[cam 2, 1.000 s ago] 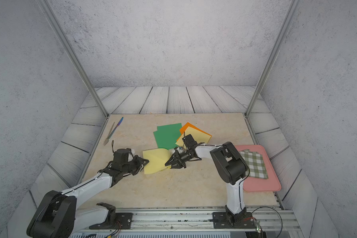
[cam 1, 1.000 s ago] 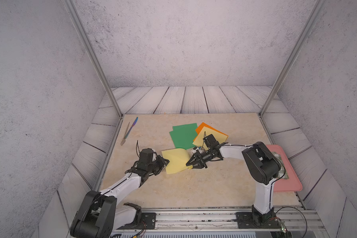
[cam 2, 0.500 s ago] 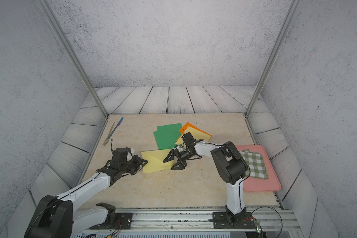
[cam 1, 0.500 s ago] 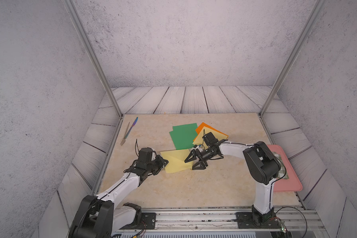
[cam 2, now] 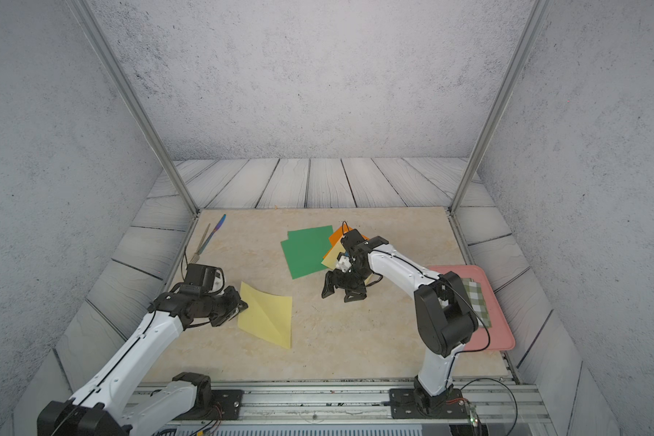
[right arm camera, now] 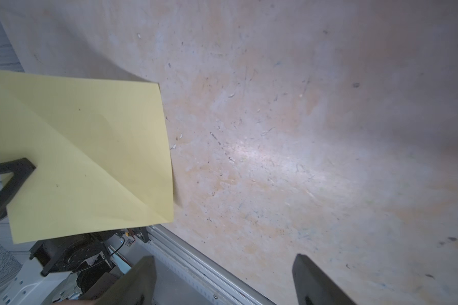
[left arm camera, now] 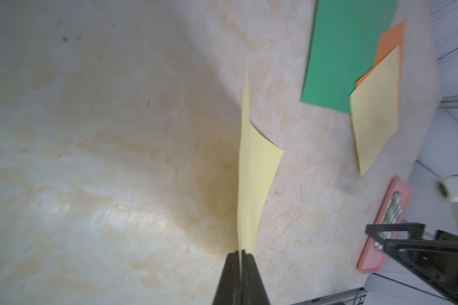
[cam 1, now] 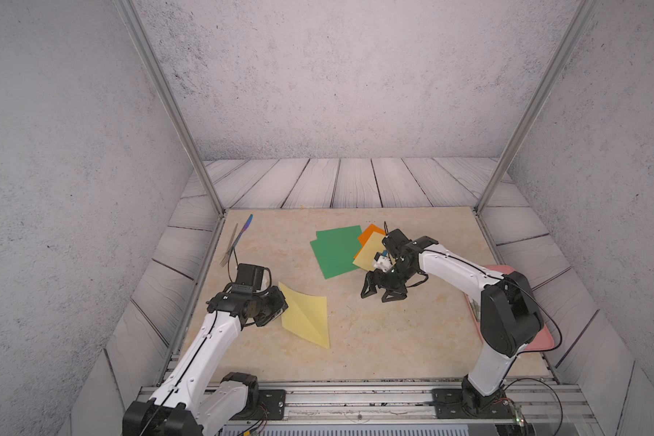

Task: Sort the scattered colored papers by color
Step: Place the colored paper at the center of the board.

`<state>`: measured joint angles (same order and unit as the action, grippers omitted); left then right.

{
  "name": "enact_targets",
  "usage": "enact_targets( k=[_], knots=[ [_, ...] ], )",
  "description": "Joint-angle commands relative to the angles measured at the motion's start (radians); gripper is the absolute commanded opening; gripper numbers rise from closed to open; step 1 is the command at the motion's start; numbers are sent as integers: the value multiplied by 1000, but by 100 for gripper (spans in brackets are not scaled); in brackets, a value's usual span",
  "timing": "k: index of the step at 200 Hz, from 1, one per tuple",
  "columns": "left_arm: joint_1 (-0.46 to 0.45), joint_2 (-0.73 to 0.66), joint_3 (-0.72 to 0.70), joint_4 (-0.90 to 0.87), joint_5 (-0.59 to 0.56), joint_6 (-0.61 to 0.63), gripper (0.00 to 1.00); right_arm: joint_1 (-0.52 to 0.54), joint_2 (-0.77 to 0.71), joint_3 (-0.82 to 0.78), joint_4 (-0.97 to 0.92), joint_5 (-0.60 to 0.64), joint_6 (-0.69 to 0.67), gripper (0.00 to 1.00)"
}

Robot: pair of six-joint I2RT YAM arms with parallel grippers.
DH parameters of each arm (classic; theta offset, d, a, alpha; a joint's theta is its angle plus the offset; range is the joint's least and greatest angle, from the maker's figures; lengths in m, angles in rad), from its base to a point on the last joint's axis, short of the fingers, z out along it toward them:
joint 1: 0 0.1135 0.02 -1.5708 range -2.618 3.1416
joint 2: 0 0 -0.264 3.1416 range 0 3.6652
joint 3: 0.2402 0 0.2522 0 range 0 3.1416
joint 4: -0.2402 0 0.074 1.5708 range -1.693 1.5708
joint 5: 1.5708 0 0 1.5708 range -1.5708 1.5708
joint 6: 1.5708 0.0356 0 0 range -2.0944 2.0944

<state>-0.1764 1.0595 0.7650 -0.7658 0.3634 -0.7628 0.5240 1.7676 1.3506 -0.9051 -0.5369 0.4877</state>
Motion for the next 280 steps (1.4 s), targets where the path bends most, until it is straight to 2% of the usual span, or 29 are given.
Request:
enact_targets(
  k=[1,25,78,138,173,218,280],
  knots=[
    [6,102,87,-264,-69,122,0,-9,-28,15,-38,40,-26,86],
    [11,246,174,-331,-110,182,0,-9,-11,34,-36,16,-30,86],
    [28,392,236,-284,-170,203,0,-15,-4,83,-46,-4,-51,86],
    [103,426,140,-205,-228,188,0,-20,24,101,-40,-35,-55,86],
    [136,437,82,-107,-228,118,0,-20,47,103,-25,-62,-52,86],
    [144,469,78,23,-208,50,0,-19,76,114,-23,-78,-57,86],
    [161,475,86,58,-204,38,0,-20,85,101,-10,-66,-51,86]
  ],
)
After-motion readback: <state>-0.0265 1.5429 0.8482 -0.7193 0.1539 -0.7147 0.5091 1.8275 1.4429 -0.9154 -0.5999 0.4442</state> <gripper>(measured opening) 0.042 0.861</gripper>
